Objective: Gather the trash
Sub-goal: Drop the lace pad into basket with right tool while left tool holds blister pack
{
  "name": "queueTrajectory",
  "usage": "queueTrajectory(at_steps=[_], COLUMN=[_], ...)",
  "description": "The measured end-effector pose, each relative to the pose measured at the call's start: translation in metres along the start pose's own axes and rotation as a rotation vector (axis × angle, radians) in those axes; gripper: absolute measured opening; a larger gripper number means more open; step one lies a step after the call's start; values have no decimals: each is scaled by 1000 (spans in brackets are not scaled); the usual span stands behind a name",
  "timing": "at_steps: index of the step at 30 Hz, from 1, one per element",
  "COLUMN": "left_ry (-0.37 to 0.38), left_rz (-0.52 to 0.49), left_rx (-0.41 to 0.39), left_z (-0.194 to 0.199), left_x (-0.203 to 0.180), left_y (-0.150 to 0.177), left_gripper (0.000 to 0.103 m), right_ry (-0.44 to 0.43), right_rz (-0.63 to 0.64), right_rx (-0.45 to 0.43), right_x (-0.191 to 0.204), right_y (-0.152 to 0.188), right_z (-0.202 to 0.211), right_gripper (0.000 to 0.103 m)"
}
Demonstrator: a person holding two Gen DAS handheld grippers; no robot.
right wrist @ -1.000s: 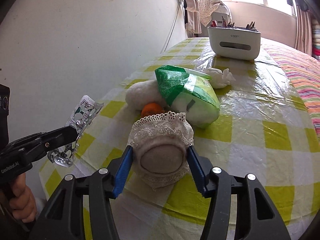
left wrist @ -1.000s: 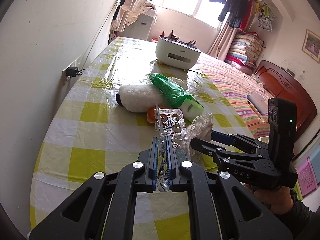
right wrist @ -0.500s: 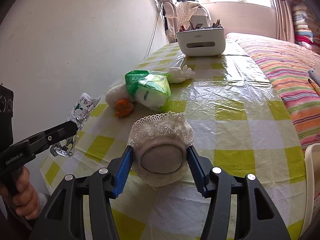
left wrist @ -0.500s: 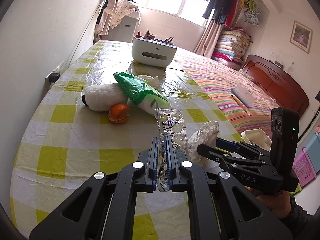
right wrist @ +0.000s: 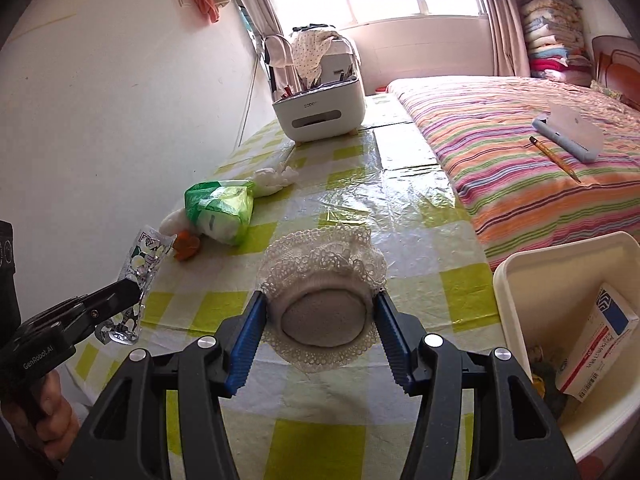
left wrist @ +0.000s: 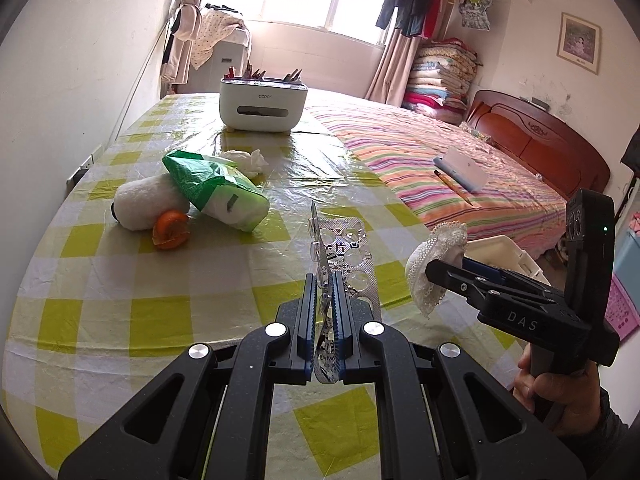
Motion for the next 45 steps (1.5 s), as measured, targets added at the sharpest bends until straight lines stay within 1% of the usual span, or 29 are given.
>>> queueTrajectory(at_steps=[5,8,17,29,40,45], left_ry=[23,37,53,67,78,88], left_rz=[-31,-49,-106,-167,-197,-199], left_rx=[-16,-23,-10,-18,6,-1], left_z=[3,2,-9,-10,-18,-17], left_x=[-20,-33,-64,-87,-99,-102], left_y=[-5,-8,-14,-13,-8,-8], left_gripper=[7,7,7,7,8,8], right_ry=[53,72,153,256,295,298], right_rz=[-73,-100,-132,-175,-228,-267], right_rx=[-118,-155,-188,-258,-289,-294], right_x=[-24,-36,-63,-88,-104,-113], right_y=[-3,-3,-1,3,6,7], right_z=[22,31,47,72,84,88], right_gripper=[53,53,53,53,53,54])
Point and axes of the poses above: each gripper's, at about its wrist camera, not at the fingertips, and z roughly against the way its jaws point, x to its left, y to its underside, the point moved 1 cm from there along -z, roughly the way its jaws point, and after that the axes turned 6 degrees about y, right-handed, at the moved point
